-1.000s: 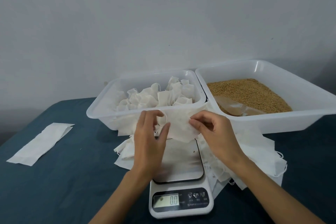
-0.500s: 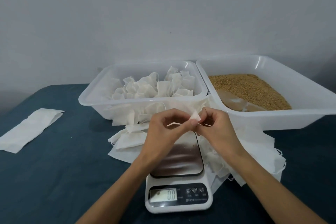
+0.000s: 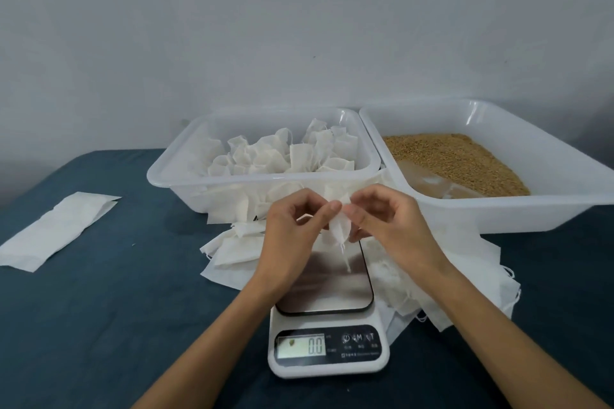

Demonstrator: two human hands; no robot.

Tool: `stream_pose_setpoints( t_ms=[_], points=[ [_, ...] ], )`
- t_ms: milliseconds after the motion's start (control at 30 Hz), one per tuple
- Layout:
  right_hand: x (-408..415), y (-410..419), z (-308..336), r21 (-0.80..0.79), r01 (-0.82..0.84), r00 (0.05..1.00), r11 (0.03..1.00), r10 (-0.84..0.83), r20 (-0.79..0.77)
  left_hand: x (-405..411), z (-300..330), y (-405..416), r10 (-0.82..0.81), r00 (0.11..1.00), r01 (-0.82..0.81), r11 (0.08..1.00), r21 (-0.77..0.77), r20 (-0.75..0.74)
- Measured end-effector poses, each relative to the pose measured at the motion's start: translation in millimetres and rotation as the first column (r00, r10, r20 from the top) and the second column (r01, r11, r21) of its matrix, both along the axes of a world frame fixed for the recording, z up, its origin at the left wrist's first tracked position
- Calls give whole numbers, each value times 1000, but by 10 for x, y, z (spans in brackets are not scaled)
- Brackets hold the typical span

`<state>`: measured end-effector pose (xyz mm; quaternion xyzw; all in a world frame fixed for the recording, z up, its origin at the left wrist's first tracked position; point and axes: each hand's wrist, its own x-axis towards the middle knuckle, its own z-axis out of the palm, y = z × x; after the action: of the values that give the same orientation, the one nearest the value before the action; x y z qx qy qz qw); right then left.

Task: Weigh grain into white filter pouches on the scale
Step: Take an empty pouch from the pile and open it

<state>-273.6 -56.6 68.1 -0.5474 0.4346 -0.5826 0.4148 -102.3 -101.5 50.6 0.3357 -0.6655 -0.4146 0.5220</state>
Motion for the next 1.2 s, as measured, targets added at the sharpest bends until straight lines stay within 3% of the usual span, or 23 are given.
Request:
stream_pose_setpoints(
  t_ms=[200, 333, 400, 600, 767, 967, 1100, 1200],
  points=[
    [-34, -6, -9, -131, 68, 995, 989, -78, -66, -3, -13, 19, 5, 999, -4, 1000, 23, -35],
    [-4, 13, -42, -323, 84, 910, 943, -204, -360, -15, 41, 57, 2, 995, 9, 994, 109, -100],
    [27, 24, -57, -358, 88, 884, 930, -239, -401, -14, 52, 63, 4, 993, 11, 992, 124, -118],
    [32, 47, -53, -309, 166, 905, 937, -269, -329, -25, 72, 107, -18, 997, 20, 999, 42, -69],
    [51, 29, -44, -151, 88, 948, 985, -129, -291, -20, 81, 122, -46, 998, 46, 999, 14, -49],
    [36, 15, -45, -174, 13, 939, 985, -72, -336, -38, 52, 126, -29, 999, 29, 1000, -1, -13],
    [-29, 6, 22, -130, -25, 993, 991, 10, -115, 3, 78, 87, -4, 1000, 4, 999, 42, 10],
    [-65, 11, 47, -119, -21, 1000, 993, 19, -17, 20, 84, 70, -53, 994, 65, 990, 126, -99]
  ],
)
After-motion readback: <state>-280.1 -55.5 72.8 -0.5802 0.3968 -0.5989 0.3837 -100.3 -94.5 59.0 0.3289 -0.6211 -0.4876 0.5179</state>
